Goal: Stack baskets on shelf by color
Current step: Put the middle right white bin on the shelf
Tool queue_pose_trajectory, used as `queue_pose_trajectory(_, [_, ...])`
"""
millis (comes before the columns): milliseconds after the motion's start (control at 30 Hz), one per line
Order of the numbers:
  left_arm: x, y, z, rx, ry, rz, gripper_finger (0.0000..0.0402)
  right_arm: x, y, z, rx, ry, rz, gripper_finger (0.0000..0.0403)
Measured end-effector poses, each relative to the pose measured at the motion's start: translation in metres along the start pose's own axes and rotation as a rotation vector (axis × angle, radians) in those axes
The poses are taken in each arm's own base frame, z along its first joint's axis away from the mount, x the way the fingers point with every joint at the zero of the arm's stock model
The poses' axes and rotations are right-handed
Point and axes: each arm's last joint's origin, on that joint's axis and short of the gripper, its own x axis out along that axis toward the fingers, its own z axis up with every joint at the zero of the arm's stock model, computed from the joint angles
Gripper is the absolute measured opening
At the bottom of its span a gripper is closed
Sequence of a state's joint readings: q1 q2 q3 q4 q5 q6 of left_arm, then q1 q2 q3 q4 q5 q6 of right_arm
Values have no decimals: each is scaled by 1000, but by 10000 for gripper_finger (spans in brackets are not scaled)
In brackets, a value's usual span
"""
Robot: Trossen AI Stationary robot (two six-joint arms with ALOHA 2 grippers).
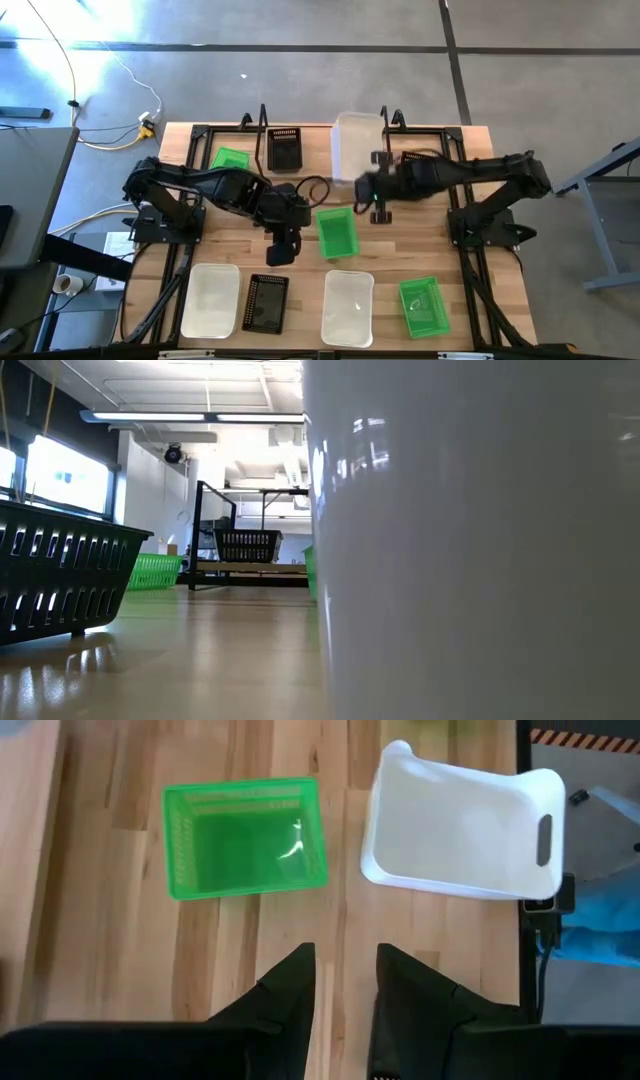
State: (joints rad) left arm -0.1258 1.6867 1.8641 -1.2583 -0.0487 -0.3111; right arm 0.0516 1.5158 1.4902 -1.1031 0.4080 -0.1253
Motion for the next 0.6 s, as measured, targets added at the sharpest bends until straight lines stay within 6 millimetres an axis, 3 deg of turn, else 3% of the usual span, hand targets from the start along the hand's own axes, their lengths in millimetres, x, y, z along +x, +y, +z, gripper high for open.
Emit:
queue_pose_trajectory(267, [1, 16, 5, -42, -15, 57, 101, 41, -36, -6, 12, 139, 37, 0])
queue_pose_trajectory(600, [1, 27, 7, -72, -18, 74, 101, 104, -39, -10, -13, 351, 125, 0])
